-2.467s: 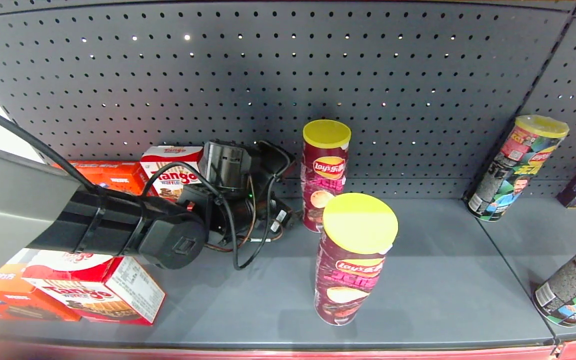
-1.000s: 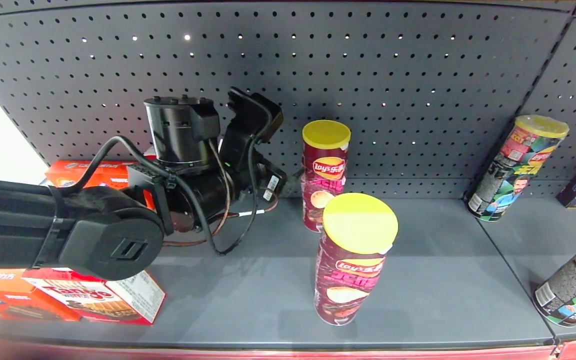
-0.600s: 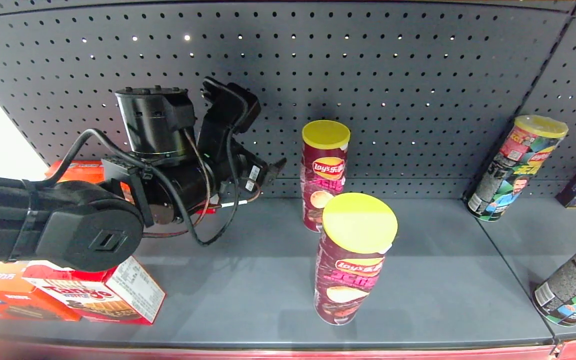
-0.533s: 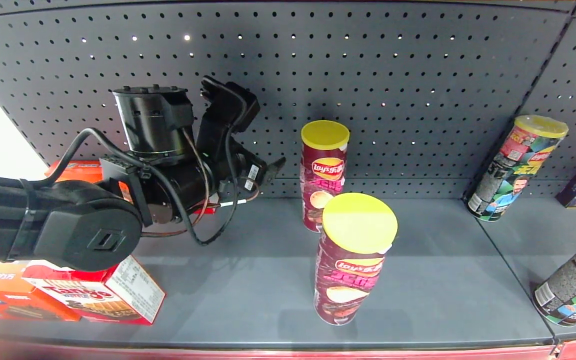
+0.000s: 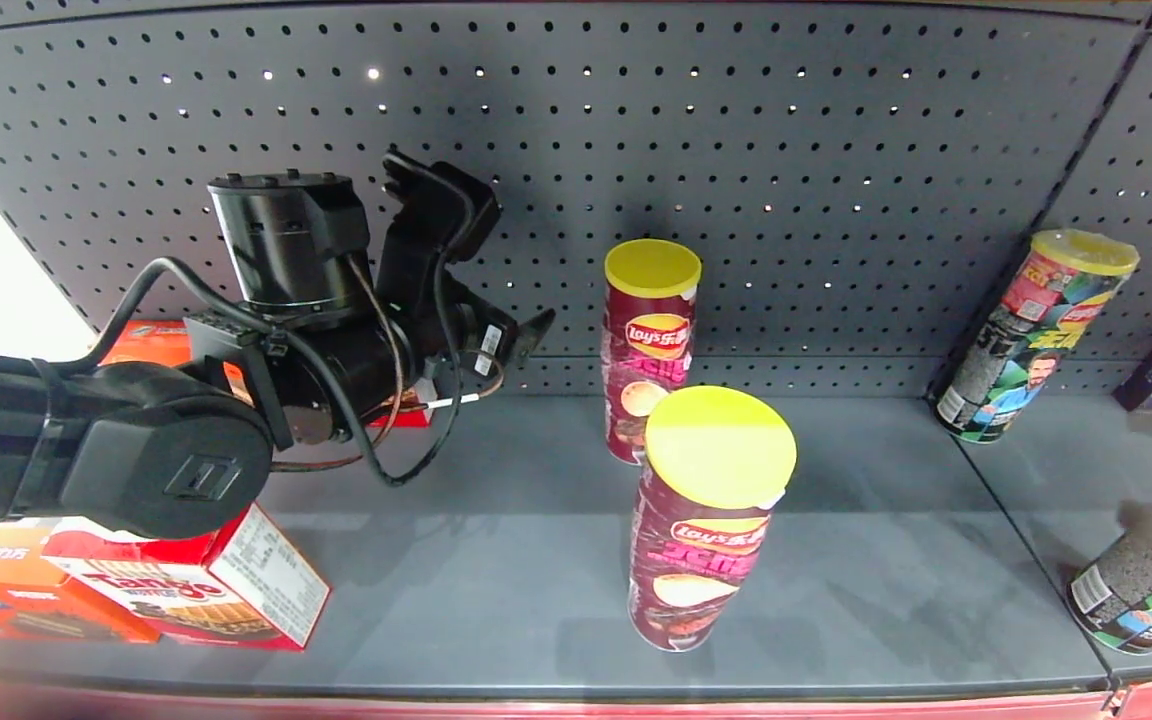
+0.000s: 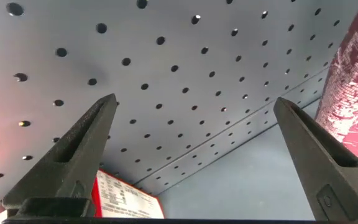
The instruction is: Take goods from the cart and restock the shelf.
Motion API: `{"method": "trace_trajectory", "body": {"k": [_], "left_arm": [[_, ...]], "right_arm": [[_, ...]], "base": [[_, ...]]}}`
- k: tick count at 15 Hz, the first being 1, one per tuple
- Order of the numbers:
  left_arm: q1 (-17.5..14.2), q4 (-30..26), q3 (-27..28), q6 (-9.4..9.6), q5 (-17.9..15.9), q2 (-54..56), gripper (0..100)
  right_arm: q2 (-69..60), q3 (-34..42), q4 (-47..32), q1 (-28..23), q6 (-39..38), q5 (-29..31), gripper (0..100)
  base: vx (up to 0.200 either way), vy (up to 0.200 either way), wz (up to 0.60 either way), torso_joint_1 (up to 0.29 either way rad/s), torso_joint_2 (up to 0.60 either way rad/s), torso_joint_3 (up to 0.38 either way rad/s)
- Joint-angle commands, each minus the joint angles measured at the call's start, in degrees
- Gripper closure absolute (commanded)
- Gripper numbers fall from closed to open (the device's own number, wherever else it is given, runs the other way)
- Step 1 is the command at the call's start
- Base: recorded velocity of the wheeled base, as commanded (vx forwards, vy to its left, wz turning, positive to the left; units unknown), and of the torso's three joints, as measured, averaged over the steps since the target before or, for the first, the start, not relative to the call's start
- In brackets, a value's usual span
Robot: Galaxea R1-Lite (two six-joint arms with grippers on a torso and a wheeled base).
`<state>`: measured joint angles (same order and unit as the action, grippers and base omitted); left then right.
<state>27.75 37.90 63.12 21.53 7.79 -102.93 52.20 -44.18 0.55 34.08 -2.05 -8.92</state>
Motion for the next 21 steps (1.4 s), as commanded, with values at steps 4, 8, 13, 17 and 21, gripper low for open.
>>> {"method": "trace_trajectory", "body": {"k": [4,8,13,17,21], "left_arm": [[-1.4,0.3,0.1,0.00,0.0,0.1,0],[-1.9,0.3,0.5,0.00,-0.1,0.1,0],[-2.0,0.9,0.9,0.00,-0.1,0.1,0],[-2.1,0.9,1.3,0.00,-0.1,0.0,0],[-2.1,0.9,2.1,0.00,-0.1,-0.2,0]], "right_arm": [[16.9,2.3,10.4,7.4,2.4,1.7,0],[19.7,3.6,11.7,7.3,2.1,7.0,0],[20.2,8.4,11.6,7.0,2.1,8.2,0],[22.8,8.5,11.7,7.4,2.3,8.6,0],[25.8,7.8,11.8,7.1,2.4,8.6,0]], "base": [[0.000,0.000,0.00,0.000,0.00,0.000],[0.000,0.000,0.00,0.000,0.00,0.000],[0.000,0.000,0.00,0.000,0.00,0.000],[0.000,0.000,0.00,0.000,0.00,0.000],[0.000,0.000,0.00,0.000,0.00,0.000]]}}
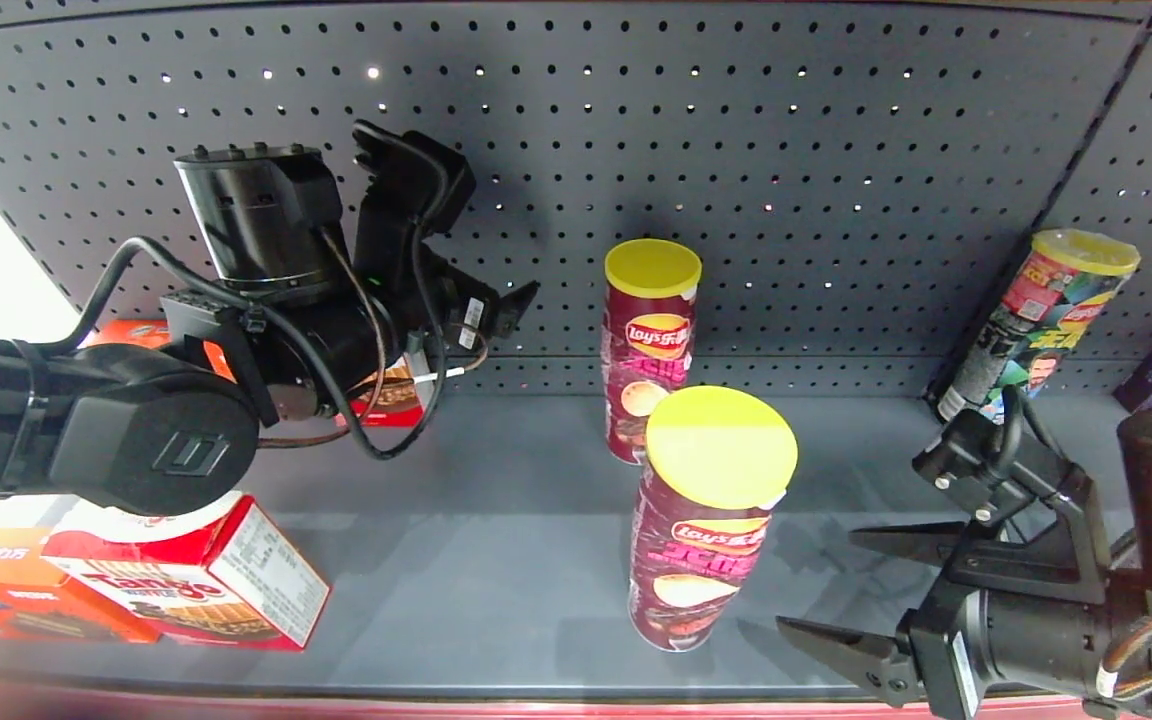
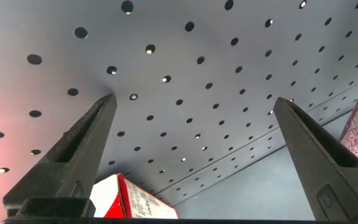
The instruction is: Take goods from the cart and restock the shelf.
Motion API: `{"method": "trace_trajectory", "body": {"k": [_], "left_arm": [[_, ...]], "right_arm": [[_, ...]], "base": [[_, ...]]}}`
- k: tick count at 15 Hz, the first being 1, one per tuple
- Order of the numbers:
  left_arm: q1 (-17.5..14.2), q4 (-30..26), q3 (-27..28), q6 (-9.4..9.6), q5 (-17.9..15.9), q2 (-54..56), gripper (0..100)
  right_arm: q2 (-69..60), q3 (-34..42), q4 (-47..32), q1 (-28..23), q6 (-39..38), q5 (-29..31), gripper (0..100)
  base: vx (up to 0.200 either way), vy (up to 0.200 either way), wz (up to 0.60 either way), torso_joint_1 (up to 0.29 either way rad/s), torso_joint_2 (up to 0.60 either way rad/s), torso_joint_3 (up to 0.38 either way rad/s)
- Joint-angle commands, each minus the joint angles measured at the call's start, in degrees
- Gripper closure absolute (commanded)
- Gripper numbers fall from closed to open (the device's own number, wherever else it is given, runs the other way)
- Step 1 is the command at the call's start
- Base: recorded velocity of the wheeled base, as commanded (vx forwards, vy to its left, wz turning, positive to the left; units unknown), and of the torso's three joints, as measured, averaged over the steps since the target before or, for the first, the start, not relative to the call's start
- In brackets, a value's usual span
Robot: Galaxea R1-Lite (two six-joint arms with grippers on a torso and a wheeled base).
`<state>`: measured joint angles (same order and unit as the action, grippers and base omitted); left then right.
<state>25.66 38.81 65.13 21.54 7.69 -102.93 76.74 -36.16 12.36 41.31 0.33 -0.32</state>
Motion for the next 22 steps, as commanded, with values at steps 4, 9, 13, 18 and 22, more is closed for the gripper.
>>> {"method": "trace_trajectory", "body": {"k": [4,9,13,18,22], "left_arm": [[0.0,0.0,1.0,-0.10,0.0,-0.6,0],[0.0,0.1,2.0,-0.10,0.0,-1.5,0],[0.0,0.1,2.1,-0.10,0.0,-1.6,0],[0.0,0.6,2.1,-0.10,0.0,-1.8,0],[0.0,0.6,2.1,-0.10,0.0,-1.8,0]], "right_arm": [[2.9,-0.5,0.1,-1.4,0.0,0.0,0],[5.4,-3.1,0.0,-1.9,0.2,-0.1,0],[7.4,-5.0,0.0,-1.6,1.3,-0.1,0],[8.8,-5.8,0.0,-1.6,1.4,-0.1,0],[8.1,-5.2,0.0,-1.9,1.4,-0.1,0]], "base": [[0.000,0.000,0.00,0.000,0.00,0.000],[0.000,0.000,0.00,0.000,0.00,0.000],[0.000,0.000,0.00,0.000,0.00,0.000],[0.000,0.000,0.00,0.000,0.00,0.000],[0.000,0.000,0.00,0.000,0.00,0.000]]}}
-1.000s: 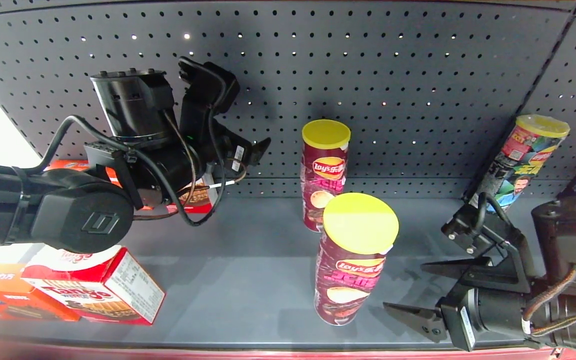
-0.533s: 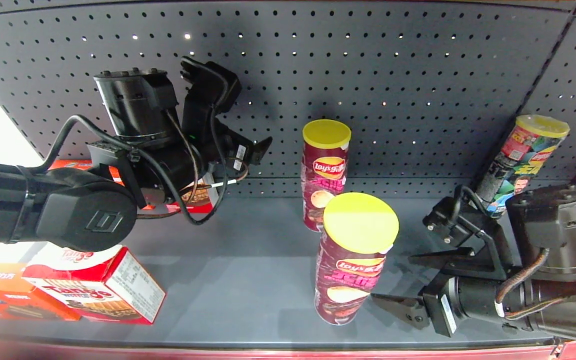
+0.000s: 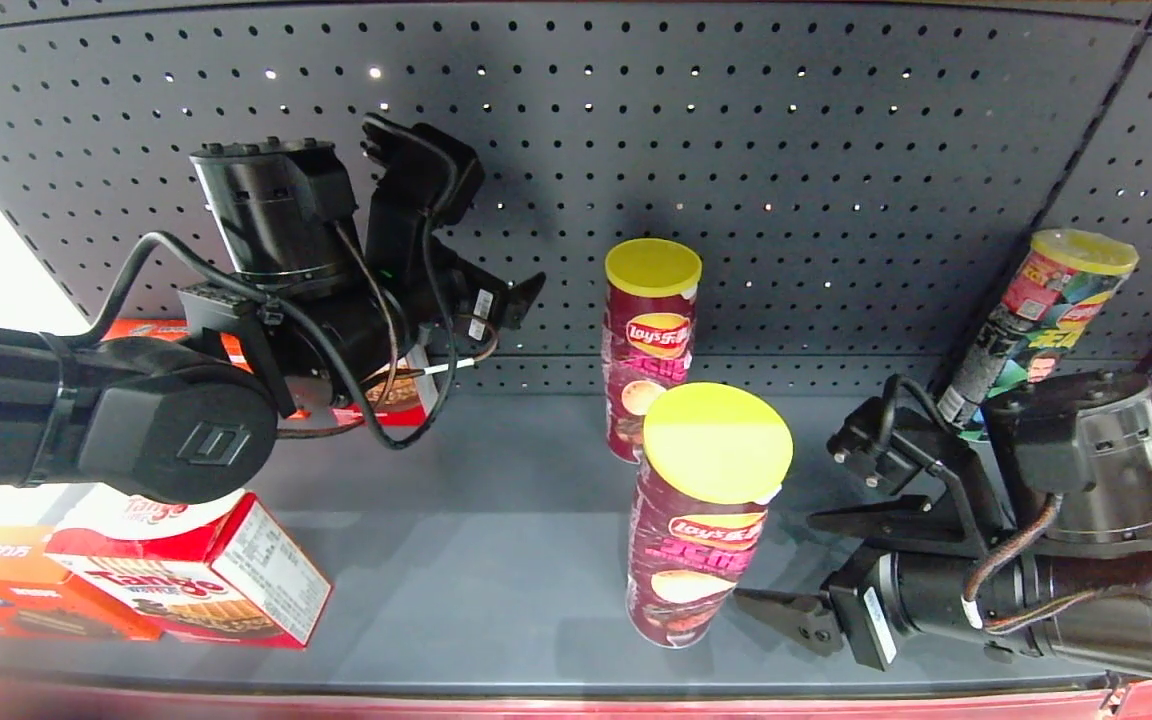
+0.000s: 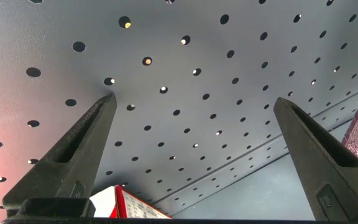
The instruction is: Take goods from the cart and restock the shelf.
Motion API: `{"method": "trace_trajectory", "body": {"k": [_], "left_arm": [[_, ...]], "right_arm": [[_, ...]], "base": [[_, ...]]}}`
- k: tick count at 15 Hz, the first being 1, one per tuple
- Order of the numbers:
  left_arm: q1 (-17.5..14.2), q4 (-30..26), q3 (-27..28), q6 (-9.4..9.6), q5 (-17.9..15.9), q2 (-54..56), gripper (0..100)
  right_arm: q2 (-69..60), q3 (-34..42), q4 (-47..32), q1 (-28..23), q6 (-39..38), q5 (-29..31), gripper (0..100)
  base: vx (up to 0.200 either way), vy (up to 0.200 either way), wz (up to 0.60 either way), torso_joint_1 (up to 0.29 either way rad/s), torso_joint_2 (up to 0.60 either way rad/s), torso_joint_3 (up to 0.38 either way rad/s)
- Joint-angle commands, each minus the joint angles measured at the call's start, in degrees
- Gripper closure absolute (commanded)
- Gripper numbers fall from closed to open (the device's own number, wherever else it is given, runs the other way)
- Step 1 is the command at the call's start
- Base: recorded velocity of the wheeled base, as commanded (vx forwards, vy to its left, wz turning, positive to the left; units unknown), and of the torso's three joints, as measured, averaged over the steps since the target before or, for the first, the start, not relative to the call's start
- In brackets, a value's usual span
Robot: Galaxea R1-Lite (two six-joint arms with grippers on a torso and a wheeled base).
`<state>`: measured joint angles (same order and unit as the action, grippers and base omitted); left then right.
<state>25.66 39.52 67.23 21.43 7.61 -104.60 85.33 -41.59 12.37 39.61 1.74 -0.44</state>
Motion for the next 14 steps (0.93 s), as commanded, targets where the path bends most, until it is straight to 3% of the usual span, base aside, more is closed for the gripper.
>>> {"method": "trace_trajectory", "body": {"k": [1,14], "left_arm": [[0.0,-0.1,0.0,0.01,0.0,-0.3,0],[0.0,0.0,0.5,0.01,0.0,-0.9,0]], "right_arm": [[-0.5,0.0,0.0,-0.3,0.0,0.0,0],[3.0,-2.1,0.3,1.3,0.0,-0.1,0]], "base": [[0.000,0.000,0.00,0.000,0.00,0.000],[0.000,0.000,0.00,0.000,0.00,0.000]]}}
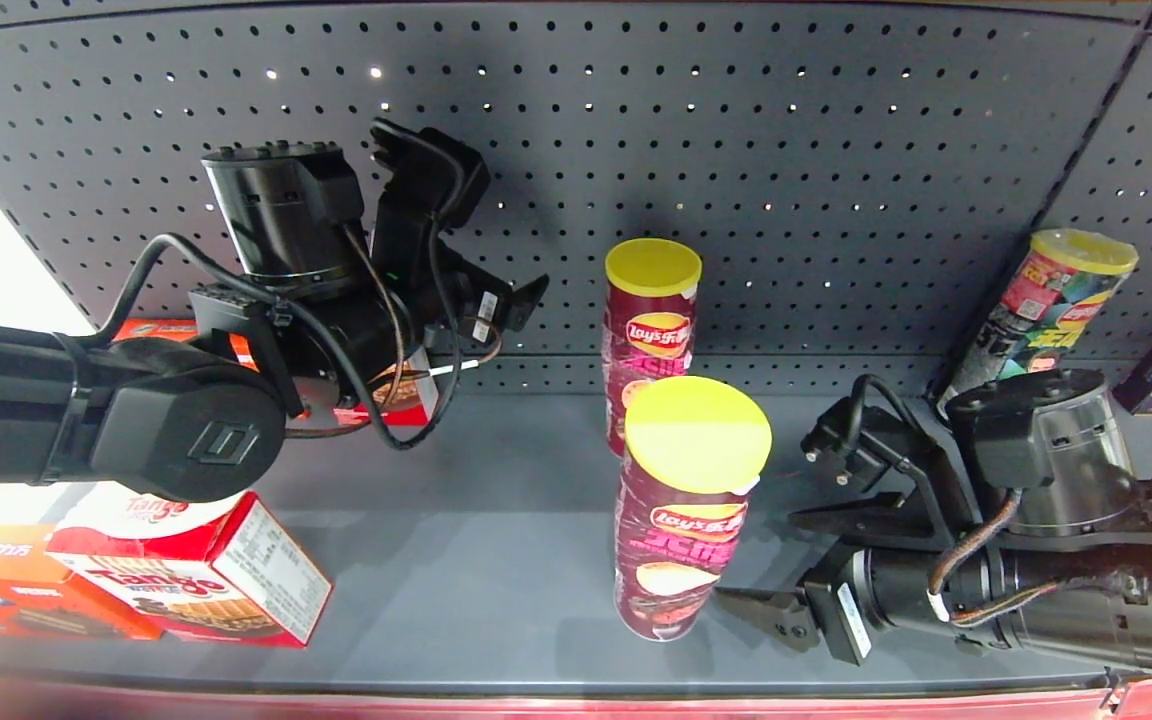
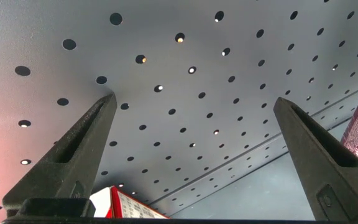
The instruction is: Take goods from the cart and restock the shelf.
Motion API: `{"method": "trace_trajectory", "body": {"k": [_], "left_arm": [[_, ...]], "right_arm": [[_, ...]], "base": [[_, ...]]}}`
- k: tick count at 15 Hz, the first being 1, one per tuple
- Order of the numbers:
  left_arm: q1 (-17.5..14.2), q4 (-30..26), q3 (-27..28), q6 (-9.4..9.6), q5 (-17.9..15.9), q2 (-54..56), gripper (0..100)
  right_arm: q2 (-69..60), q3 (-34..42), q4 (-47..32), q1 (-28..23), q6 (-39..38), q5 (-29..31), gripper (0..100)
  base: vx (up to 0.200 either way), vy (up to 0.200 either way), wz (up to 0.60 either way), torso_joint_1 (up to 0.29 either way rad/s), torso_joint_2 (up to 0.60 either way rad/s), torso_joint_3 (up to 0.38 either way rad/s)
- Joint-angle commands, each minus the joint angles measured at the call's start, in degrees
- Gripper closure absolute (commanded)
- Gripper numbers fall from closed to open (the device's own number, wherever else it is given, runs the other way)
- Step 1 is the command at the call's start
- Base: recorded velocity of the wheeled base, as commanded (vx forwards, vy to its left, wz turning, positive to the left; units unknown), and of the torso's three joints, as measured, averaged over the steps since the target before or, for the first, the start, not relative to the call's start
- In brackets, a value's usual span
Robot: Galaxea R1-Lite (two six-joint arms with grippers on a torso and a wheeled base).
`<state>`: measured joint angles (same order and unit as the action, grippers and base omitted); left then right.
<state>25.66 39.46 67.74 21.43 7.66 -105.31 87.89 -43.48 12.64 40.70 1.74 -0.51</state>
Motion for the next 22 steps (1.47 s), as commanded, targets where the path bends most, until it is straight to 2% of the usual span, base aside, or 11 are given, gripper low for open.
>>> {"method": "trace_trajectory", "body": {"k": [1,22], "left_arm": [[0.0,0.1,0.0,0.01,0.0,-0.2,0],[-0.1,0.1,0.0,0.01,0.1,-0.2,0]], "right_arm": [[0.6,-0.5,0.0,0.3,0.1,0.0,0],[1.6,-1.0,0.8,0.4,0.0,0.0,0]], "base": [[0.000,0.000,0.00,0.000,0.00,0.000],[0.000,0.000,0.00,0.000,0.00,0.000]]}}
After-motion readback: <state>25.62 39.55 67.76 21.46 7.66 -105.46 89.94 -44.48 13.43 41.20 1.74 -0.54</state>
